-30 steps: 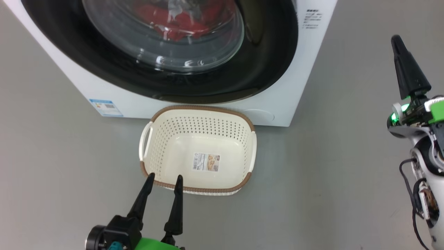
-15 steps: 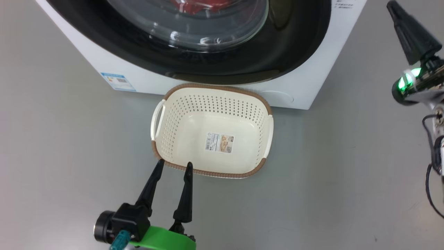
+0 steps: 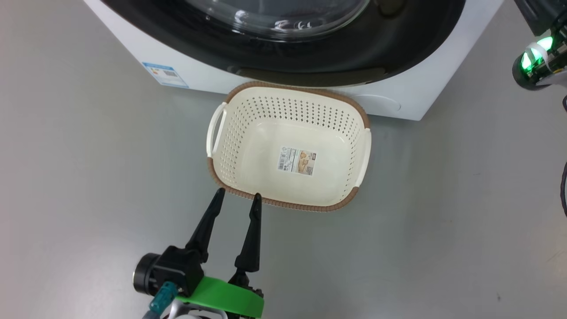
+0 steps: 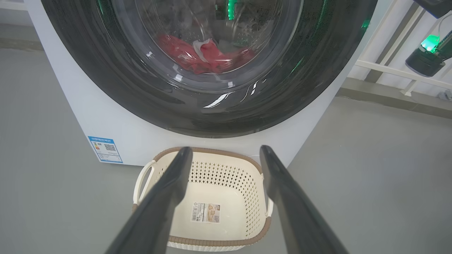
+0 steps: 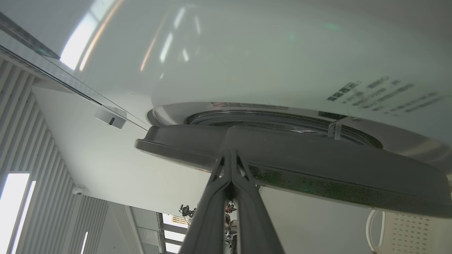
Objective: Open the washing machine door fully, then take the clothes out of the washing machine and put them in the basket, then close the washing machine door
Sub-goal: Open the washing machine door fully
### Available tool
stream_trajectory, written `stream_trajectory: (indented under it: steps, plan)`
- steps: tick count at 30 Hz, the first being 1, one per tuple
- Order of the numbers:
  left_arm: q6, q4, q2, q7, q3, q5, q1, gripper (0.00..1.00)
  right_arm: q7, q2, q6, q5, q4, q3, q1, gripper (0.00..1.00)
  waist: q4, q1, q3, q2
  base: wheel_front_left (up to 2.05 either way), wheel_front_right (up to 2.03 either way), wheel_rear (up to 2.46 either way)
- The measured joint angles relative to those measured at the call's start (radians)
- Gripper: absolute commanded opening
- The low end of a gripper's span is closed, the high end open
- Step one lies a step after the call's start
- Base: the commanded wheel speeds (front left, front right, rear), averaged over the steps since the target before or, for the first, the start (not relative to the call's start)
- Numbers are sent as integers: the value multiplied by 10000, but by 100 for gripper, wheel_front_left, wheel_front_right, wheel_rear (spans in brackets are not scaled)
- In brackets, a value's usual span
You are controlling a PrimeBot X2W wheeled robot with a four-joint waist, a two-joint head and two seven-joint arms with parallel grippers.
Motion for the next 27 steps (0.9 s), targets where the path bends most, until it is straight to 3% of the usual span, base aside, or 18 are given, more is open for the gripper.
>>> stream_trajectory:
  steps: [17,27]
  plan:
    - [278,-226,-12,0,-364,-261,-570,100,717,-224,2,-890,871,332,-1639,0,365,-1,948,0,0,0,0]
    - [324,-192,-15,0,-360,-288,-723,100,943,-100,2,-1147,798,345,-1437,0,333,0,558,0,0,0,0]
